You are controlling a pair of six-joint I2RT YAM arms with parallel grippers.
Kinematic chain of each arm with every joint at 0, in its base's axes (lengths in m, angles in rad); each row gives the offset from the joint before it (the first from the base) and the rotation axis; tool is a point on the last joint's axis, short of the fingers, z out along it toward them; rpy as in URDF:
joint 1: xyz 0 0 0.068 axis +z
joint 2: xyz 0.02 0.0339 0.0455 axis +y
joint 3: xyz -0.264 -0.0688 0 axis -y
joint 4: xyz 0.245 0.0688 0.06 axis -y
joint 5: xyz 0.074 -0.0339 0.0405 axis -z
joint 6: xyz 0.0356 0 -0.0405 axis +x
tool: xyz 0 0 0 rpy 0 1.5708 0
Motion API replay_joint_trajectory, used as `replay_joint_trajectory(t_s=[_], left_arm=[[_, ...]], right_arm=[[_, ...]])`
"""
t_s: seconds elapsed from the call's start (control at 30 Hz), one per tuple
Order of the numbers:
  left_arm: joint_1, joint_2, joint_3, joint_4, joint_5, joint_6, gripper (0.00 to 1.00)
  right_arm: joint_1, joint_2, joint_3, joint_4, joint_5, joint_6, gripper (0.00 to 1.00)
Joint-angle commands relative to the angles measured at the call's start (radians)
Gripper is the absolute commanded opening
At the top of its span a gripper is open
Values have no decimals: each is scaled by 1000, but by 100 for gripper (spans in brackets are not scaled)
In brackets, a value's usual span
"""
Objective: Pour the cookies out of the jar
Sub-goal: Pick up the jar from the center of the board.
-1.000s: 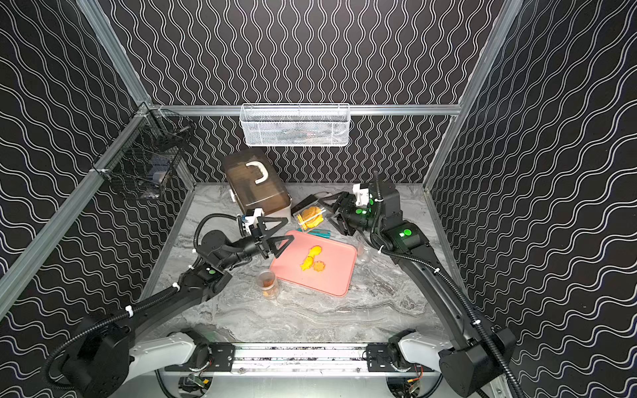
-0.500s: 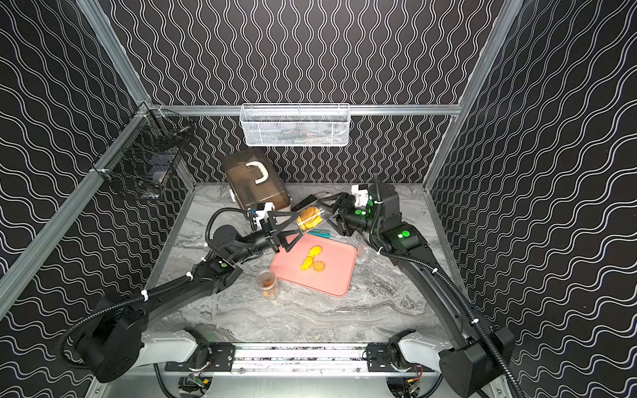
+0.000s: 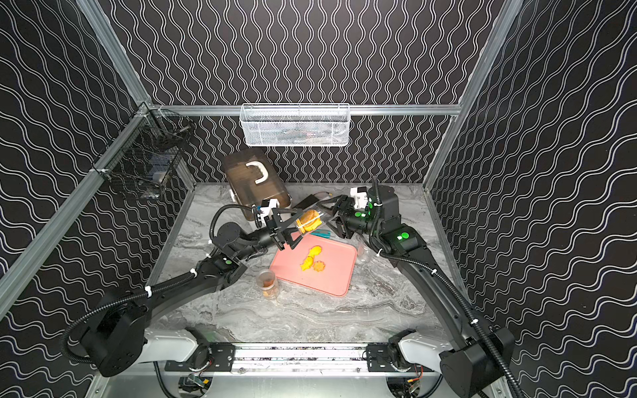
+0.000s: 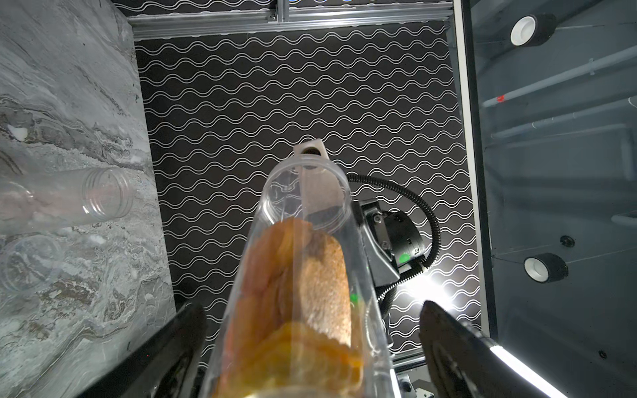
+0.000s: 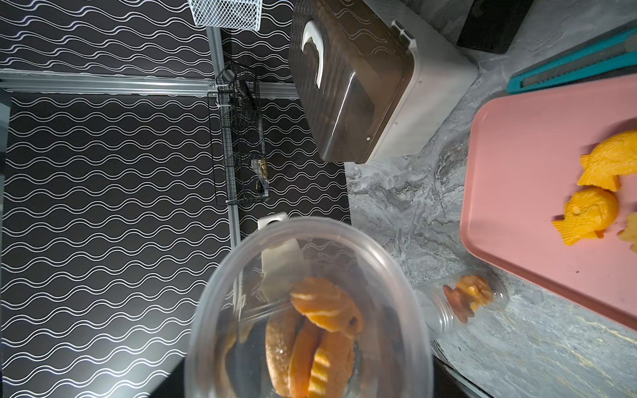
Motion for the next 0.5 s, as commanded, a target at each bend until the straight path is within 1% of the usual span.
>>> replay_joint_trajectory(t_s=[0.0,0.3,0.47], left_arm=[[-6,3,12,52,-2,-9,99],[-19,9,18,48,-9,-7,99],[-19,12,12,58,-12,-14,93]], right_arm=[[2,-8,-3,64,-15,19,62],[6,-15,-14,68,-14,17,62],[8,-19,-19,67,-13,16,62]])
